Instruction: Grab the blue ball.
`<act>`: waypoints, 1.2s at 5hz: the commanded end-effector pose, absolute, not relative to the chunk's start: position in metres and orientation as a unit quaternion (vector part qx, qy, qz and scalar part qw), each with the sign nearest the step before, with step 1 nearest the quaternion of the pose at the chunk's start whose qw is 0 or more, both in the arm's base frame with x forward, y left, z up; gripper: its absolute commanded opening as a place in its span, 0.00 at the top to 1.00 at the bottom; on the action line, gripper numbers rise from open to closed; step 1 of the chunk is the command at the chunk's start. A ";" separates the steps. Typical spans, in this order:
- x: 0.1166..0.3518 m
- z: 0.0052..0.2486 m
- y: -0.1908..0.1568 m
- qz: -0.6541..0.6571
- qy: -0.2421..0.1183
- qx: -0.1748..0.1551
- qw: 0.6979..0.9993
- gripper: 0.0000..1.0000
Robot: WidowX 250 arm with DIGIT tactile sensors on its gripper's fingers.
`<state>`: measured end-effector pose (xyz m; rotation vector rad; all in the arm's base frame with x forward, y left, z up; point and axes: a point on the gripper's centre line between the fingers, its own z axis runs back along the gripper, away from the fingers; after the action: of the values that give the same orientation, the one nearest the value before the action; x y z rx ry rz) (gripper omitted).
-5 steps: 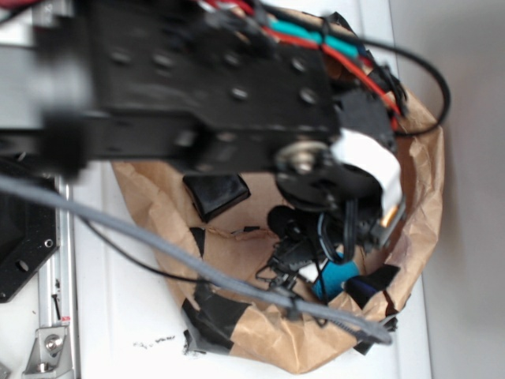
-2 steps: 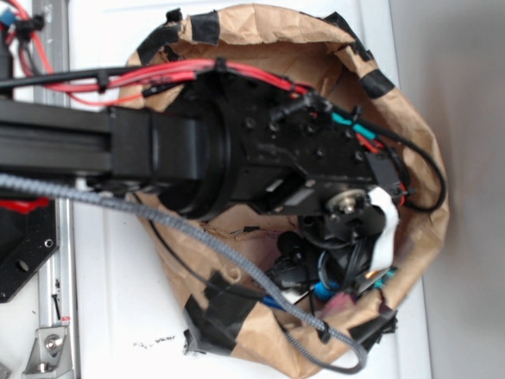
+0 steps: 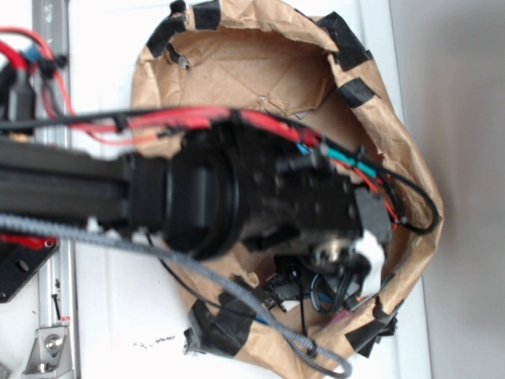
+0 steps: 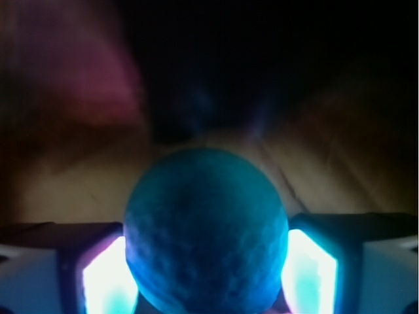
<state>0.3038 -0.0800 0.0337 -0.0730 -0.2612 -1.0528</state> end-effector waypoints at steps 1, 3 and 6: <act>0.310 0.079 -0.073 -0.419 -0.145 -0.054 0.895 1.00; 0.307 0.172 -0.034 -0.359 -0.160 -0.020 0.919 1.00; 0.279 0.197 -0.008 -0.031 -0.042 0.011 0.999 1.00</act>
<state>0.2666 0.0096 0.1780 0.0084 -0.0317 -0.0821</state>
